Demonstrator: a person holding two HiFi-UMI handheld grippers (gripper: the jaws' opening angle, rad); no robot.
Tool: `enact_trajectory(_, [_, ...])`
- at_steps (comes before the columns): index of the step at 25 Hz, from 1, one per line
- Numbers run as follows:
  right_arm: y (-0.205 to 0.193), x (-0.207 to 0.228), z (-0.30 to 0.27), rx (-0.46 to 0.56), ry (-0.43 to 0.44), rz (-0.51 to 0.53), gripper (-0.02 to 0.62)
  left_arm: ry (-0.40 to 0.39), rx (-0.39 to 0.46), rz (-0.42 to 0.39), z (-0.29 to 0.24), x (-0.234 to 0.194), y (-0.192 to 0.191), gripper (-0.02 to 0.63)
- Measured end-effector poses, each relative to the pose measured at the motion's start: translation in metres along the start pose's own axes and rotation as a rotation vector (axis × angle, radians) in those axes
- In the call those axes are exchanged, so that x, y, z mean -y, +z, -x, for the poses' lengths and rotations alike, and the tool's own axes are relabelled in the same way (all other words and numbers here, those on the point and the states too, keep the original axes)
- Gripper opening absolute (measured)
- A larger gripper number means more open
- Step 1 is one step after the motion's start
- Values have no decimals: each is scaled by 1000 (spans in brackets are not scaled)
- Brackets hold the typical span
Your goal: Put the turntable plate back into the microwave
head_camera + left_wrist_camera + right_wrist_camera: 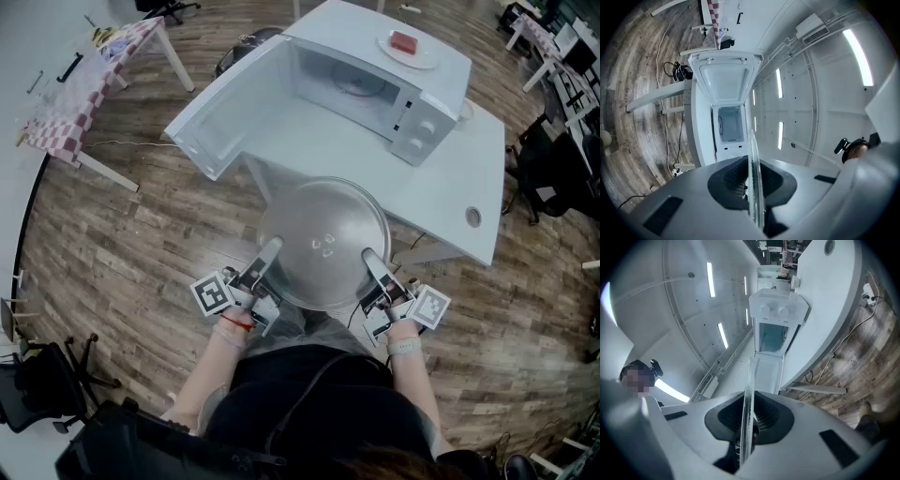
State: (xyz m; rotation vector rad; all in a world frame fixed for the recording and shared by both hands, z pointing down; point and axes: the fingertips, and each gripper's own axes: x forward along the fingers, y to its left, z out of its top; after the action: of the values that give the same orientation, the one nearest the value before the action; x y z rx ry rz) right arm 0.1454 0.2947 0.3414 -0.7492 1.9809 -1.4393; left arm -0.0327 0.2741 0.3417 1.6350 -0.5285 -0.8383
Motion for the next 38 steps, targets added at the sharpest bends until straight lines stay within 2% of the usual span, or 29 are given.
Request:
enact_trajectory(16, [-2,16,-5,-7,-36,-33,41,32,21,48,1,-20,5,29])
enact_trajectory(25, [19,40,-30,51,-76,-36,43,64,-31,44,-33,-44,34,29])
enact_trajectory(38, [66,68,-49,178,-142,-21,43,67,-182,81,-108,-76,62,29])
